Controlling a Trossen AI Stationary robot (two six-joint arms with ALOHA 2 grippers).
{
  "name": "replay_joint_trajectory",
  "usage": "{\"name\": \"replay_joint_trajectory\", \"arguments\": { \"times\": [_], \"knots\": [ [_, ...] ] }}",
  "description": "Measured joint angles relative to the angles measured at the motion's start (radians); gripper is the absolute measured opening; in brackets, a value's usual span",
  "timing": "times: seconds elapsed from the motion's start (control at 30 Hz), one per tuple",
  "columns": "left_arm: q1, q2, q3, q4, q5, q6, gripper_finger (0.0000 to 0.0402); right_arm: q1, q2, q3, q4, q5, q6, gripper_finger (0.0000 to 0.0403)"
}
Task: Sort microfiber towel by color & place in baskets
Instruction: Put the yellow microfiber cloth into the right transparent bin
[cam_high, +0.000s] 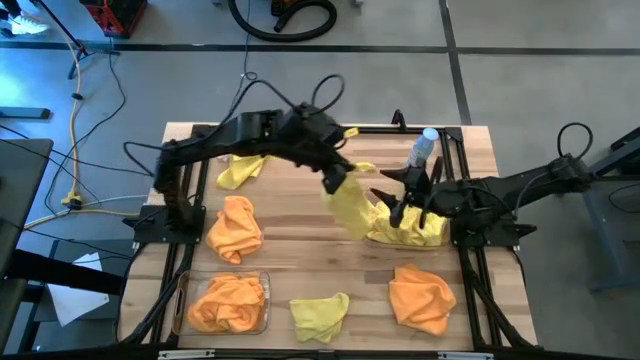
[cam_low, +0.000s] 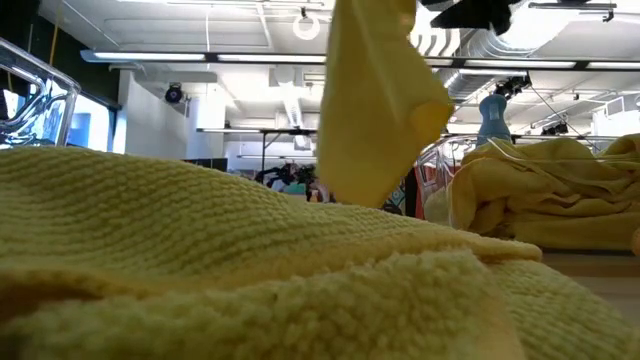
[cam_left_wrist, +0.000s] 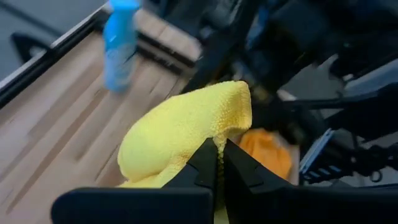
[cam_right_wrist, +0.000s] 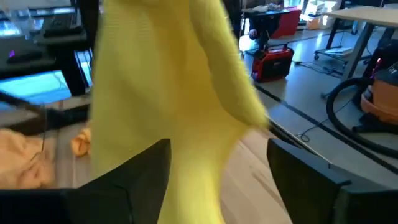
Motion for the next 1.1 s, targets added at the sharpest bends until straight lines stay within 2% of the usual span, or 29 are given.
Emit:
{"name": "replay_joint_trajectory", "arguments": {
  "times": [0.1,0.27,0.5,0.57,0.67,0.9,0.97,1.1],
  "knots": [
    [0.000,0.073,0.109,0.005,0.009,0.017,0.0000,-0.029,0.030,0.000,0.060,-0.066,-0.016,0.0280],
    [0.010,0.108,0.094,0.108,0.087,0.007,0.0000,-0.078,0.104,0.000,0.166,-0.143,-0.025,0.0294],
    [0.006,0.120,0.099,0.111,0.089,0.013,0.0000,-0.152,0.194,0.001,0.272,-0.185,-0.041,0.0290],
    [0.006,0.120,0.099,0.112,0.089,0.013,0.0000,-0.165,0.212,0.000,0.303,-0.202,-0.072,0.0271],
    [0.006,0.120,0.098,0.110,0.089,0.027,0.0000,-0.179,0.237,0.000,0.369,-0.214,-0.125,0.0218],
    [0.006,0.120,0.098,0.100,0.089,0.076,0.0000,-0.187,0.237,0.000,0.371,-0.294,-0.159,0.0029],
    [0.006,0.120,0.098,0.100,0.096,0.084,0.0000,-0.186,0.227,0.000,0.374,-0.307,-0.179,0.0013],
    [0.007,0.120,0.098,0.099,0.108,0.092,0.0004,-0.186,0.192,0.000,0.326,-0.309,-0.141,0.0026]
  ]
}}
